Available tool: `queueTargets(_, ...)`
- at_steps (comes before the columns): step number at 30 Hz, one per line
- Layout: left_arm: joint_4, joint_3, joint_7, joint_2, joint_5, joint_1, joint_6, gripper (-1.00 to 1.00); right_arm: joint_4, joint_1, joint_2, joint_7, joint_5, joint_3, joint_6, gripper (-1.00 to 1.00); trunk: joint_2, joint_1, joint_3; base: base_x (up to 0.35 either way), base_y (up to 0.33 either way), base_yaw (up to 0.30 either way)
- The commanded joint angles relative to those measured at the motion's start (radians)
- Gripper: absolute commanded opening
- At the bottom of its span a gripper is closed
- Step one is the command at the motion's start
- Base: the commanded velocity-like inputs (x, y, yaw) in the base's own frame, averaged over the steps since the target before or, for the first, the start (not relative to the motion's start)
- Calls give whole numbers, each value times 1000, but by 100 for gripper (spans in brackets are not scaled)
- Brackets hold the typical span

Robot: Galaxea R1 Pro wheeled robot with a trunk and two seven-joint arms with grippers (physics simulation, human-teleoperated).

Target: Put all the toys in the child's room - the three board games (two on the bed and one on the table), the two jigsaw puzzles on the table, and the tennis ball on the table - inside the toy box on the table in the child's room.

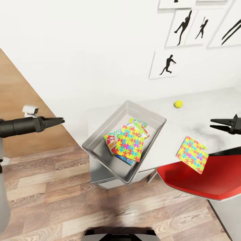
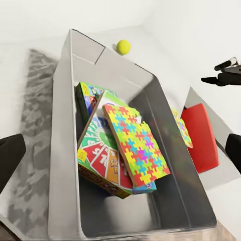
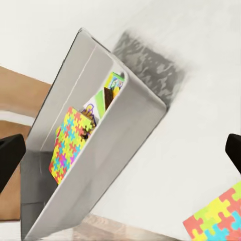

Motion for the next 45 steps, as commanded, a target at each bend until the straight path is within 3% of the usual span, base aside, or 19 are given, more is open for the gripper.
queueTargets(1, -1, 8, -9, 3, -10, 7, 10, 100, 2, 8, 0, 6, -12, 0, 0, 100, -2, 1, 0, 0, 0, -2)
queueTargets(7, -1, 59, -9, 20, -11, 55, 8, 100, 14, 70, 4, 15, -100, 1, -36, 100, -2, 1, 10, 0, 0, 0)
queueTargets(13, -1, 76, -9, 30, -10, 69, 7, 100, 16, 112, 5, 15, -142, 3, -45, 100, -2, 1, 20, 0, 0, 0)
queueTargets(18, -1, 81, -9, 32, -8, 79, 7, 100, 19, 122, 6, 15, -153, 2, -52, 100, -2, 1, 28, 0, 0, -5)
queueTargets(28, 1, 101, -9, 36, -11, 118, 3, 100, 97, 129, -5, 19, -161, -1, -156, 100, -2, 1, 44, 0, 0, -113)
queueTargets(45, 6, 201, -9, 51, -13, 229, -34, 100, 301, 137, -37, 22, -170, -1, -372, 100, -2, 1, 69, 0, 0, -180)
